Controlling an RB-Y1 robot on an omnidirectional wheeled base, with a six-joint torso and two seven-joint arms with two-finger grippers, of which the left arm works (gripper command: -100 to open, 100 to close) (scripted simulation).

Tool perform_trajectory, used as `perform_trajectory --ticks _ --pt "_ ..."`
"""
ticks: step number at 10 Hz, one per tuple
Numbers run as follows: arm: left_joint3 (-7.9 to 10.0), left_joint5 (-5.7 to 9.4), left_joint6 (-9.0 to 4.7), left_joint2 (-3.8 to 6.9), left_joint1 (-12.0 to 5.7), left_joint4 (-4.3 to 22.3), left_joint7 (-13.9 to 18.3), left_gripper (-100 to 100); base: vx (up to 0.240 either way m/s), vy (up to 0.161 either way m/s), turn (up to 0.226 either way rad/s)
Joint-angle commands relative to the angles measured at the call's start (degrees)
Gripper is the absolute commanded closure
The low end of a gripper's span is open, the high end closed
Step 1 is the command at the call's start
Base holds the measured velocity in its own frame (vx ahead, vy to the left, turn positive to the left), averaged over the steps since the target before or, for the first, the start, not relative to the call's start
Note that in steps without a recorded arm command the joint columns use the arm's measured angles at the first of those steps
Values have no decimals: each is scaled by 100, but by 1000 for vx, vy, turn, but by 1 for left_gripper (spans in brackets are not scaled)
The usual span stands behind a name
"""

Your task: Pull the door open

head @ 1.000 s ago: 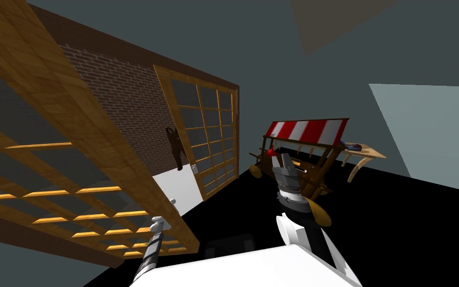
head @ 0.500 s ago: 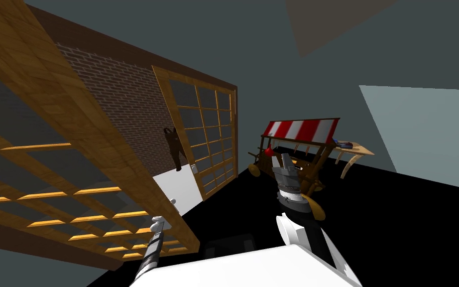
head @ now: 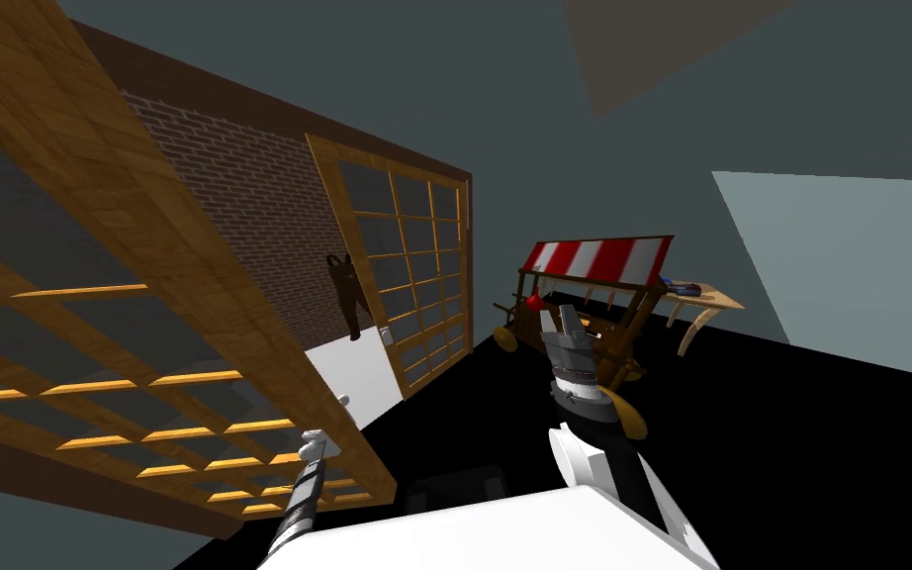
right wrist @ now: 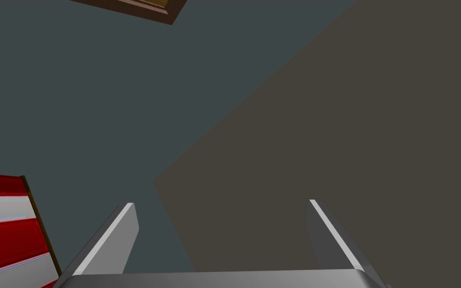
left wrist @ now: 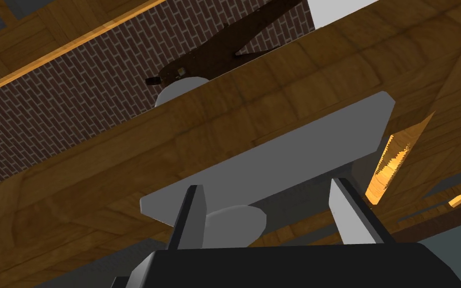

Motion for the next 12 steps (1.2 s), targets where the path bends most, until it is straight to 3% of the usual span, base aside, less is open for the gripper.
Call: perform_trajectory --ticks 1,2,3,12 --pt "176 95 -18 167 -47 215 27 100 -7 2 3" --pt "176 95 -18 167 -47 215 27 100 4 -1 14" --pt "-46 56 -84 26 -117 171 181 100 -44 -13 -79" --pt "-425 337 -139 168 -281 230 1367 100 -77 29 -65"
